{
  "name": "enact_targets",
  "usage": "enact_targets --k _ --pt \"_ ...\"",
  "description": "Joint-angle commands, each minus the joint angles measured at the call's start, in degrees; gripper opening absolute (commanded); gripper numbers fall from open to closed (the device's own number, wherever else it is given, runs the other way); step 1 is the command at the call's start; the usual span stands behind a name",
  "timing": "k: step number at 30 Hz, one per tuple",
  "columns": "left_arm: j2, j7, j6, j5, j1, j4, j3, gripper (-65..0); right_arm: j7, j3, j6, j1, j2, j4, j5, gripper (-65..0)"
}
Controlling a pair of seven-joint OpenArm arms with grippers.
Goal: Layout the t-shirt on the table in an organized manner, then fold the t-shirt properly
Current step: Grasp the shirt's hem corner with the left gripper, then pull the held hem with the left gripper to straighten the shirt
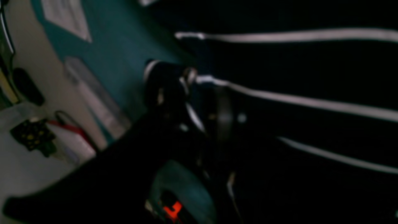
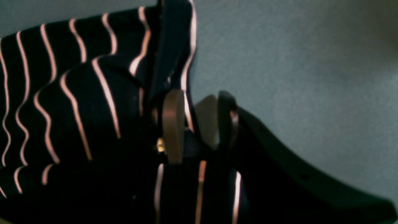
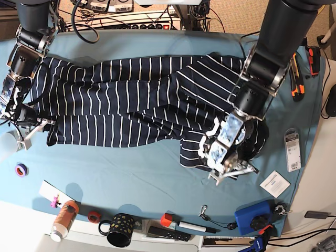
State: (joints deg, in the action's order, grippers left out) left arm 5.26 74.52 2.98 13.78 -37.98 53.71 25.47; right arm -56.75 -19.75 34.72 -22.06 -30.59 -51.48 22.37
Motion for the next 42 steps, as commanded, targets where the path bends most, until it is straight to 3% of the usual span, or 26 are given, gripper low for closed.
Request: enact_targets --k 1,7,13,15,23,26,28,32,36,38,42 --pt "0.13 1.29 0.52 1.6 -3.17 0.7 -0.15 -43.1 1.29 -0.22 0.15 -1.44 -1.46 -1.01 0.57 -46.3" --pt "-0.66 3.02 3.65 1.66 -8.76 0.7 -0.15 -43.1 1.84 -0.22 0.15 -1.44 -1.46 -1.01 0.57 -46.3" --pt "-0.76 -0.48 4.28 1.4 -12.79 0.68 -0.15 -43.1 2.12 -0.22 0.17 -1.42 -1.46 -1.01 0.57 -46.3" --pt "-0.79 -0.48 1.81 -0.39 -13.51 0.68 -0.15 -43.1 2.1 -0.22 0.15 -1.42 -1.46 -1.01 0.57 -46.3" --pt "-0.61 -2.99 -14.58 -16.04 -14.6 0.5 -0.15 -43.0 2.12 -0.22 0.15 -1.42 -1.44 -1.01 0.57 -46.3" --pt "-0.55 -4.35 -17.99 -17.46 -14.6 0.42 -0.15 -41.9 2.14 -0.22 0.15 -1.44 -1.46 -1.01 0.57 -46.3" --pt "-0.26 -7.06 -19.71 -17.53 -14.64 0.39 -0.15 -37.7 2.12 -0.22 0.15 -1.42 -1.46 -1.01 0.57 -46.3" --pt "0.96 -12.63 -21.09 -17.33 -14.73 -2.38 -0.15 -31.9 2.08 -0.22 0.15 -1.42 -1.46 -1.01 0.55 -46.3" --pt "2.62 -19.26 -20.11 -13.18 -14.75 -9.05 -0.15 -31.4 2.03 -0.22 0.15 -1.42 -1.46 -1.01 0.55 -46.3" --pt "3.56 -19.63 -18.08 -12.5 -14.73 -11.82 -0.15 -31.4 1.99 -0.22 0.17 -1.42 -1.46 -1.01 0.55 -46.3" --pt "5.35 -19.45 -17.86 -14.67 -14.73 -14.53 -0.15 -31.4 2.05 -0.22 0.15 -1.42 -1.44 -1.01 0.57 -46.3"
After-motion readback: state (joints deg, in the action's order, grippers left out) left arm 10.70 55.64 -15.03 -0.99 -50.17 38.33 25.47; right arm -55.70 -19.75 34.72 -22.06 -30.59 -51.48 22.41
